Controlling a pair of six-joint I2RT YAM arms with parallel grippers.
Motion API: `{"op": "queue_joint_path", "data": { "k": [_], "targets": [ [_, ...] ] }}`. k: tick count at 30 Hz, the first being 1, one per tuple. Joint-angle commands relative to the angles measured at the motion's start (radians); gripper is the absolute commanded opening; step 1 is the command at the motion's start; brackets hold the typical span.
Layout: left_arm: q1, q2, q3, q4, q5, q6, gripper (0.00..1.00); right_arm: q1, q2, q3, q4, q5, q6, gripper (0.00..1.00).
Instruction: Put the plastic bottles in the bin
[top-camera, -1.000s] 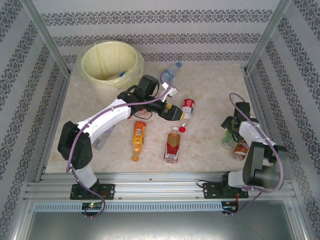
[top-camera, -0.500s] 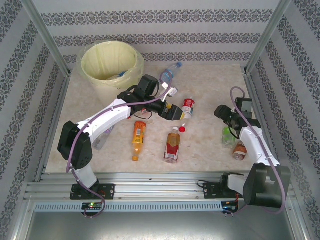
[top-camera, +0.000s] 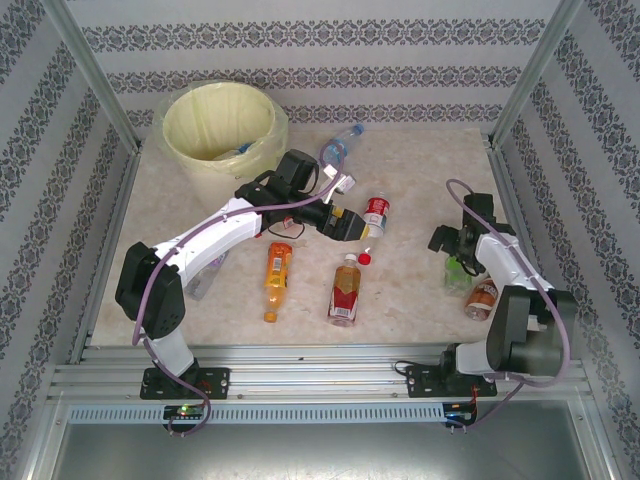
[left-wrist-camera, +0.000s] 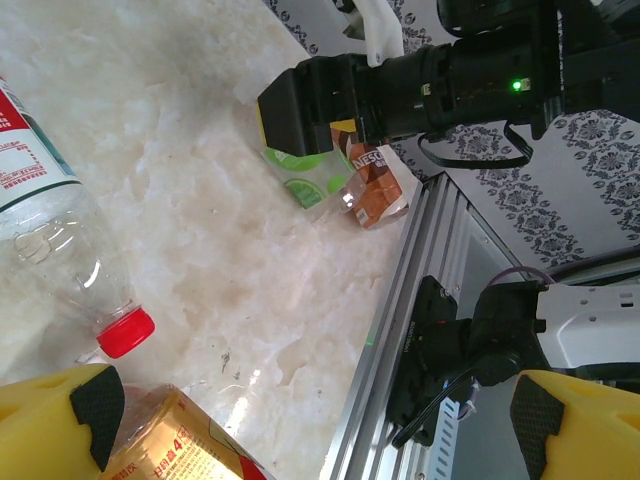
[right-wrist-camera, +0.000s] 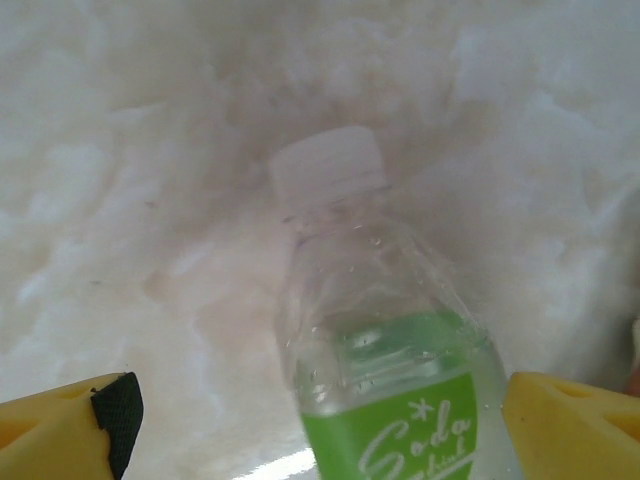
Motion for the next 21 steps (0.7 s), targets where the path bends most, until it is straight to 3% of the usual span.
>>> {"op": "queue_joint_path", "data": {
  "k": [1, 5, 16, 21],
  "targets": [
    [-0.019, -0.014, 0.02, -0.02, -0.006, 0.023, 1.0, -0.002, 0.014, 0.018, -0.045, 0.075, -0.018, 0.96],
    [-0.021, -0.015, 0.025, -0.032, -0.008, 0.034, 1.0, -0.002, 0.042, 0.024, -0.047, 0.08, -0.017, 0.97],
    [-0.026, -0.01, 0.028, -0.041, -0.009, 0.04, 1.0, 0.024, 0.097, 0.039, -0.056, 0.042, -0.02, 0.87],
    [-0.027, -0.013, 0.029, -0.042, -0.011, 0.039, 1.0, 0.033, 0.107, 0.044, -0.063, 0.064, -0.011, 0.78]
  ]
}}
